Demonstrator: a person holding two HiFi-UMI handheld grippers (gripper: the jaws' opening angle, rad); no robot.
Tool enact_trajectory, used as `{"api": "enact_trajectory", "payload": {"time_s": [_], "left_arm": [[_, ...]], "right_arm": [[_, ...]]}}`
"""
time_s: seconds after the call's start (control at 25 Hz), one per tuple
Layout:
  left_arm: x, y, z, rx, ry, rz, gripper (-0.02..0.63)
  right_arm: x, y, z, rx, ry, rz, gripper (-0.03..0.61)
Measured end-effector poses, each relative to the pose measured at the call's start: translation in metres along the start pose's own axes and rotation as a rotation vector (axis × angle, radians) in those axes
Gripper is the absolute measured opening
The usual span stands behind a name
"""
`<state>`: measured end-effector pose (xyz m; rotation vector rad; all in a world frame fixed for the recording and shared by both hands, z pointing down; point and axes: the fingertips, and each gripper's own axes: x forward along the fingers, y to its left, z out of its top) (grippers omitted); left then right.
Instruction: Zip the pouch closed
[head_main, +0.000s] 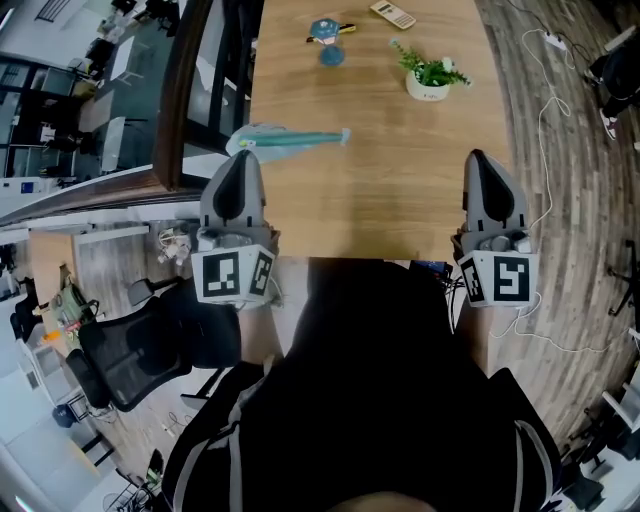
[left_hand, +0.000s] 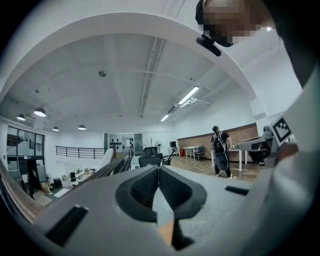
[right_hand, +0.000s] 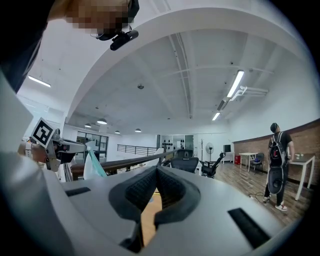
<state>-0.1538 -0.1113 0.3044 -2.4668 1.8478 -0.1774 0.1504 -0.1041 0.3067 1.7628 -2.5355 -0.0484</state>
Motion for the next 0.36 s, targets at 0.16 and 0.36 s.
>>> {"api": "enact_trajectory", "payload": {"time_s": [0.16, 0.36], "left_arm": [[0.003, -0.002, -0.001, 0.008, 0.005, -0.005, 0.003], [0.007, -0.006, -0.008, 0.004, 0.009, -0.014, 0.003]], "right_arm": [[0.000, 0.001, -0.004, 0.003, 0.008, -0.001, 0.012], [0.000, -0.004, -0.015, 0.000, 0.022, 0.001, 0.014]]}}
